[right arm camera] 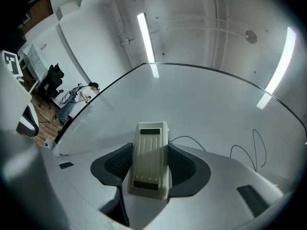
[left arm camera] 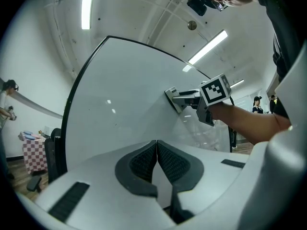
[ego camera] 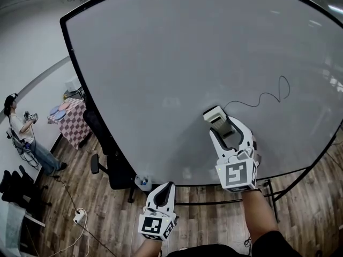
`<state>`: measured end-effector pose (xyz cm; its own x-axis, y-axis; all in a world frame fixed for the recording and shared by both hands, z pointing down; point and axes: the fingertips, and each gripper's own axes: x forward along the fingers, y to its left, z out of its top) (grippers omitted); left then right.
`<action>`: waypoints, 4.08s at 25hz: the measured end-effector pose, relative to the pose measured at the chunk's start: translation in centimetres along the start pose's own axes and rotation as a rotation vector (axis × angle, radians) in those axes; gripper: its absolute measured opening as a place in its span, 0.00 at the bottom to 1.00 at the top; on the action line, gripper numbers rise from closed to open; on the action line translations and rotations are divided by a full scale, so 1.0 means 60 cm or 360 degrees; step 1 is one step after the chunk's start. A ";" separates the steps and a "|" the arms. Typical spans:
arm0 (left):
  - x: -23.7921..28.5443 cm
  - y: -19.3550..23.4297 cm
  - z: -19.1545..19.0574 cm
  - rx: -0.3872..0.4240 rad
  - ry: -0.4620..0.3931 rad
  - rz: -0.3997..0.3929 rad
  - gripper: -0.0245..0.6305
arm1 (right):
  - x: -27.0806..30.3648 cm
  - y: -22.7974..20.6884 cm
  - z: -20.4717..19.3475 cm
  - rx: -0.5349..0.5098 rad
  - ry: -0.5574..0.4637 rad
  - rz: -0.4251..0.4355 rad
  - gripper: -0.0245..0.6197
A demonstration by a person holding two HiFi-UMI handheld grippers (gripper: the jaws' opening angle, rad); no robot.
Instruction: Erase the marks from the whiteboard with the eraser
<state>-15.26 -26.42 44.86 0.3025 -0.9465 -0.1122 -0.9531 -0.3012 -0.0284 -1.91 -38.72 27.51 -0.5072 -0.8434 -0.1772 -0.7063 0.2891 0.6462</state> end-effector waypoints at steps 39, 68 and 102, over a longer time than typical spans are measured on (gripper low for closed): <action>0.015 -0.076 -0.007 0.0022 0.0026 -0.0087 0.07 | -0.094 -0.270 -0.048 0.0168 -0.0083 -0.0555 0.43; 0.038 -0.107 -0.013 0.0013 0.0001 -0.0198 0.07 | -0.125 -0.310 0.006 0.0177 -0.0237 -0.0620 0.43; 0.033 -0.136 -0.017 0.0003 0.0013 -0.0213 0.07 | -0.110 -0.368 -0.031 0.0301 -0.0117 -0.0643 0.42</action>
<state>-6.91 -25.95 45.90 0.4270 -0.8988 -0.0989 -0.9043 -0.4246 -0.0446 17.95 -40.37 15.80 -0.2014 -0.8732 -0.4439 -0.9292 0.0269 0.3685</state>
